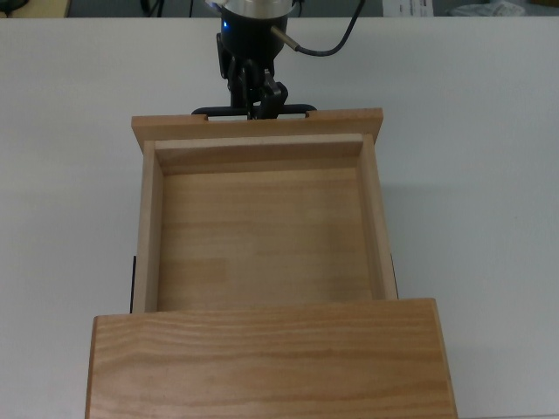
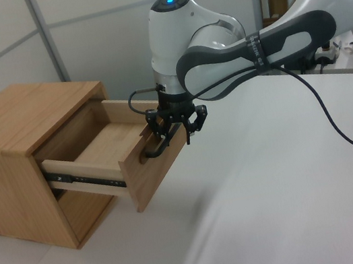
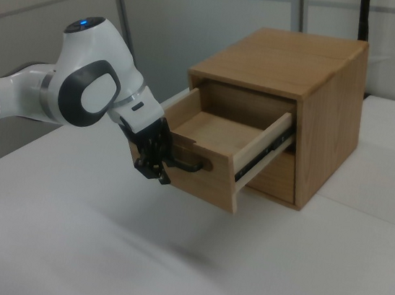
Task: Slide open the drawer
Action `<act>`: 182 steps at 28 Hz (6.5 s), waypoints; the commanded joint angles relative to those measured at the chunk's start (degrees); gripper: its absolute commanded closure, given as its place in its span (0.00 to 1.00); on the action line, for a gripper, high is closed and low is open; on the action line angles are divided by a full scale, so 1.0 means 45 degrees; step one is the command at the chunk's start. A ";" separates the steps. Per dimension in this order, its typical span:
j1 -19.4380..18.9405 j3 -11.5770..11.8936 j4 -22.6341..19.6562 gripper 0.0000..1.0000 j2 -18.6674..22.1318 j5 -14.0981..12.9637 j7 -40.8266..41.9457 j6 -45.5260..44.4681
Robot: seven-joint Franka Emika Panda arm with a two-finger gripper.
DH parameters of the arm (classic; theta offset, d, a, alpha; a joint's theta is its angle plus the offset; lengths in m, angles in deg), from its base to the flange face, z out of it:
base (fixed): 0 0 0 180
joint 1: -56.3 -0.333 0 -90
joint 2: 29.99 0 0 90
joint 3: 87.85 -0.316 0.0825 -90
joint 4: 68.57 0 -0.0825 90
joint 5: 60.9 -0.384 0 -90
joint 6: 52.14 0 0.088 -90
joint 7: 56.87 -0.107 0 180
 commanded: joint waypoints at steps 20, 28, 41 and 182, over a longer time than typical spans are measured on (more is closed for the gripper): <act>-0.0124 0.0224 0.0420 0.00 0.0402 -0.0944 0.2089 -0.1035; -0.0124 0.0224 0.0556 0.00 0.0714 -0.1003 0.2031 -0.0957; -0.0124 0.0204 0.0576 0.00 0.0285 -0.1666 0.1154 0.0116; -0.0183 -0.0147 0.3233 0.00 0.0265 -0.1120 1.5058 -0.6738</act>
